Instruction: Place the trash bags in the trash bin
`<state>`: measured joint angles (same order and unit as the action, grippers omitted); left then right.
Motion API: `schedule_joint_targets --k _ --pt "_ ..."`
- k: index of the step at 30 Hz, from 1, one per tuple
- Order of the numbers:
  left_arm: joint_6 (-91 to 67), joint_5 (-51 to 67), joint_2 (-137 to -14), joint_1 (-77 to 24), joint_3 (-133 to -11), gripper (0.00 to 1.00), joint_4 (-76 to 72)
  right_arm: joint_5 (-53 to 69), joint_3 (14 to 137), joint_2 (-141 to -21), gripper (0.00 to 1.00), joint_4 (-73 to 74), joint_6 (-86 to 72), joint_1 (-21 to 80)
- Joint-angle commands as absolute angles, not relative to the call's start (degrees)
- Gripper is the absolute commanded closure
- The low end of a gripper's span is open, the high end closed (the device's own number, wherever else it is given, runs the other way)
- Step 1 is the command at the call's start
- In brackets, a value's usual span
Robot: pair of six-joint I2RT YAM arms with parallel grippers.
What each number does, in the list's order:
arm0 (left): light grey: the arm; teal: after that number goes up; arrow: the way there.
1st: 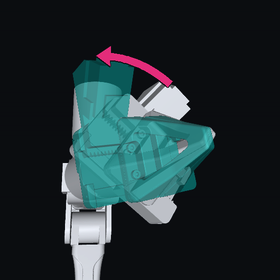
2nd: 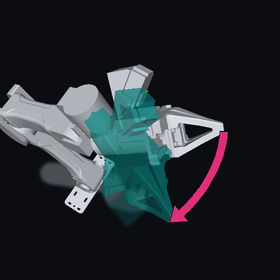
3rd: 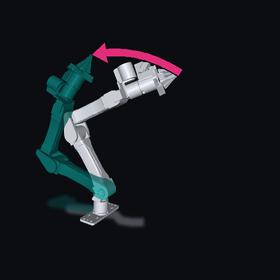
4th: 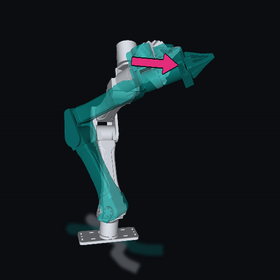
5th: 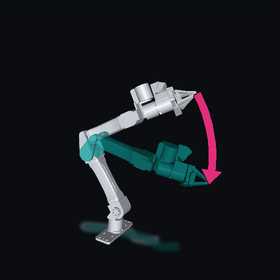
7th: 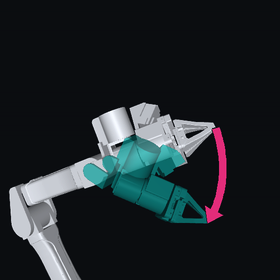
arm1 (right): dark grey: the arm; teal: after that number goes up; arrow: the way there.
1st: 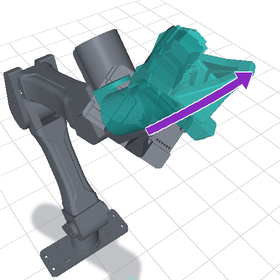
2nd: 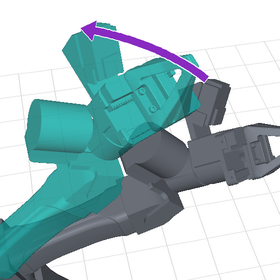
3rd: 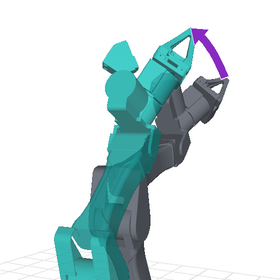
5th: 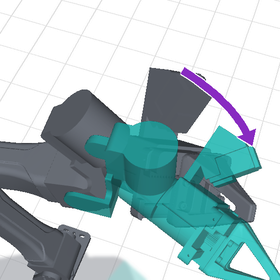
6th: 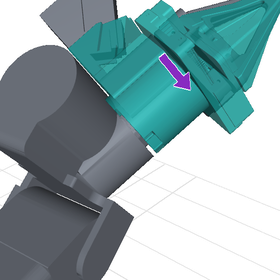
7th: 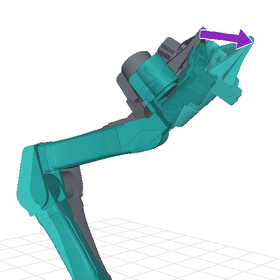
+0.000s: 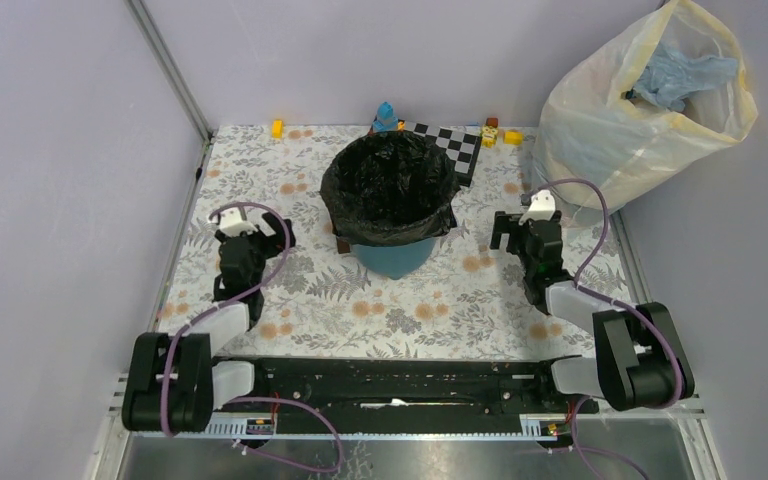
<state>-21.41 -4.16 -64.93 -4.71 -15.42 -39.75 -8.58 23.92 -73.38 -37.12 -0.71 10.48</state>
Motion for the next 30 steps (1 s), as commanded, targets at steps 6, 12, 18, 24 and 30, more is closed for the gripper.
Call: schedule_joint_targets --k 6,12,18,24,30 --pt "-22.44 4.16 -71.75 5.12 -18.26 0.02 -50.97 -6.43 23.02 -76.86 0.00 -47.55 2.76 4.93" --pt "-16.63 0.19 -70.43 5.55 -16.09 0.02 -51.74 -6.30 20.73 -78.84 0.00 -50.33 4.04 4.92" --pt "-13.16 -2.28 -70.99 5.54 -15.06 0.02 -54.73 -17.23 13.59 -87.20 0.00 -70.86 0.88 4.88" --pt "-10.74 -0.29 -81.16 5.23 -12.02 0.01 -67.36 -17.17 13.34 -89.04 0.00 -71.76 -1.50 3.49" --pt "-8.11 3.47 -87.79 3.73 -10.11 0.01 -77.64 -17.48 12.69 -88.85 0.00 -72.98 -1.83 3.48"
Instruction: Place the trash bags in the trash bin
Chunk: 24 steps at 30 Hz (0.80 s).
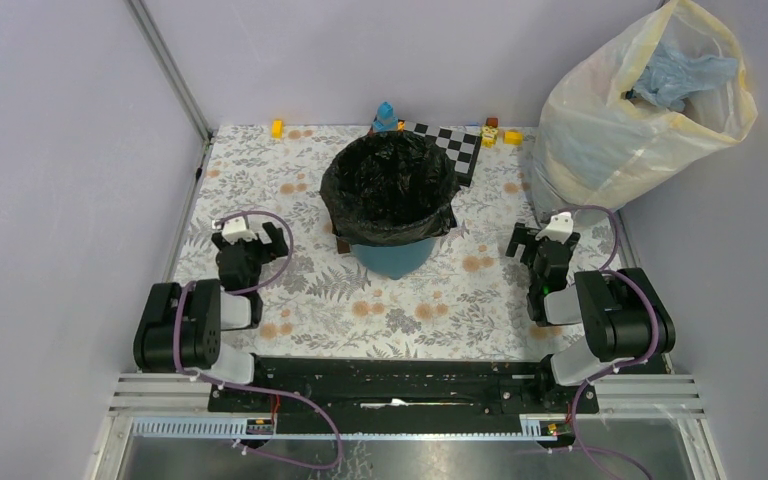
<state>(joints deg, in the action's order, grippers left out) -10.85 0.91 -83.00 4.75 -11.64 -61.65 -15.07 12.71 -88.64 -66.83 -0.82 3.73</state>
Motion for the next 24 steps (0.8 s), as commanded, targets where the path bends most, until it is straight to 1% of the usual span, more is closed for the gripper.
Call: schedule_joint_targets --k 1,2,3,5,6,11,24 --pt "-7.77 3.51 -86.70 3.70 -10.87 0.01 -74.41 -17.14 12.64 -88.81 0.01 -73.10 -1.62 3.47" --pt "-7.41 2.63 -86.23 3.20 -11.67 0.01 -71.13 -16.25 12.63 -88.87 0.00 -73.20 -1.32 3.50" --pt "-6.91 3.09 -87.20 2.86 -11.63 0.01 -73.44 -15.24 12.76 -89.00 0.00 -72.98 -0.89 3.47" --pt "-6.22 3.00 -86.41 2.34 -12.02 0.01 -71.02 -10.79 12.21 -88.77 0.00 -73.69 1.28 3.51" --pt "-5.95 3.21 -86.83 2.21 -11.83 0.01 -72.28 -9.07 12.13 -88.91 0.00 -74.07 2.21 3.52" --pt "-4.78 6.02 -87.03 2.20 -13.20 0.01 -69.97 -5.45 14.33 -88.70 0.00 -69.12 1.15 1.94" --pt "-4.24 4.99 -87.02 1.46 -13.92 0.01 -68.64 -6.71 14.44 -88.59 0.00 -68.89 0.62 1.67"
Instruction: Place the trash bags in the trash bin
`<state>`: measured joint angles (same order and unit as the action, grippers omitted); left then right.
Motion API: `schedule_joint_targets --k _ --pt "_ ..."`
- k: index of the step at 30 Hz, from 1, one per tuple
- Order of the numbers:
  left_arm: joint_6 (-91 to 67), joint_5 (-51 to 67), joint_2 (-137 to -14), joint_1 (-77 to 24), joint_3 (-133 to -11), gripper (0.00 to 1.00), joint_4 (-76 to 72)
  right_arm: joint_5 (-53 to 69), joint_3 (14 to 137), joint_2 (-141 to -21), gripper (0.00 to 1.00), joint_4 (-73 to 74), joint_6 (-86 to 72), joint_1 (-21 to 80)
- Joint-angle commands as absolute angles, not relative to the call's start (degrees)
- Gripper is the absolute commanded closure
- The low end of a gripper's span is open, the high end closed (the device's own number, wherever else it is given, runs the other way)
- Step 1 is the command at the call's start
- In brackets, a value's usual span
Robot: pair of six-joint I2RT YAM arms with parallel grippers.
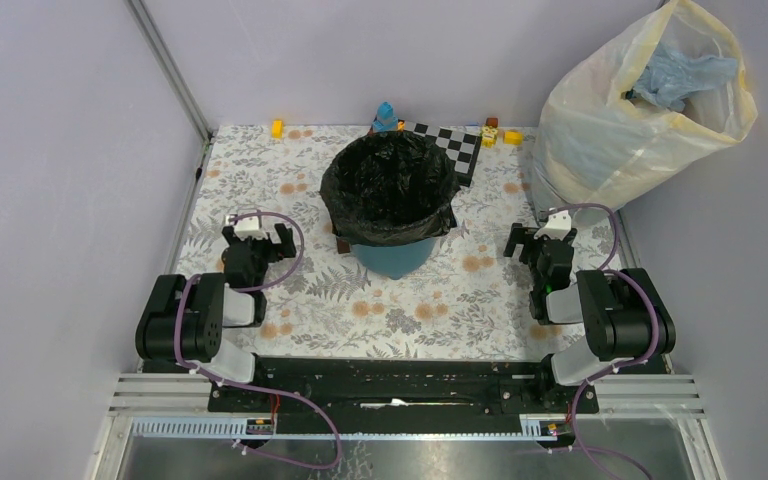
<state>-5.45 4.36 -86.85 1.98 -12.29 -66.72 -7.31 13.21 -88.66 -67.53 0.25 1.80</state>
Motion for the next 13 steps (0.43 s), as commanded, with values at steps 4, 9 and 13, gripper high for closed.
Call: schedule_joint_targets --k 4,9,13 --pt "-3.72 3.64 -87.01 0.59 -14.46 0.01 -67.61 -6.73 14.48 -88.59 0.00 -68.90 0.62 1.67" --pt "-2.61 0.70 -87.01 -1.57 -14.74 0.01 -67.04 -6.71 14.50 -88.57 0.00 -68.91 0.62 1.67" --pt "-2.72 0.89 -87.07 -1.58 -14.77 0.01 -66.97 -6.72 14.50 -88.59 0.00 -68.90 0.62 1.67"
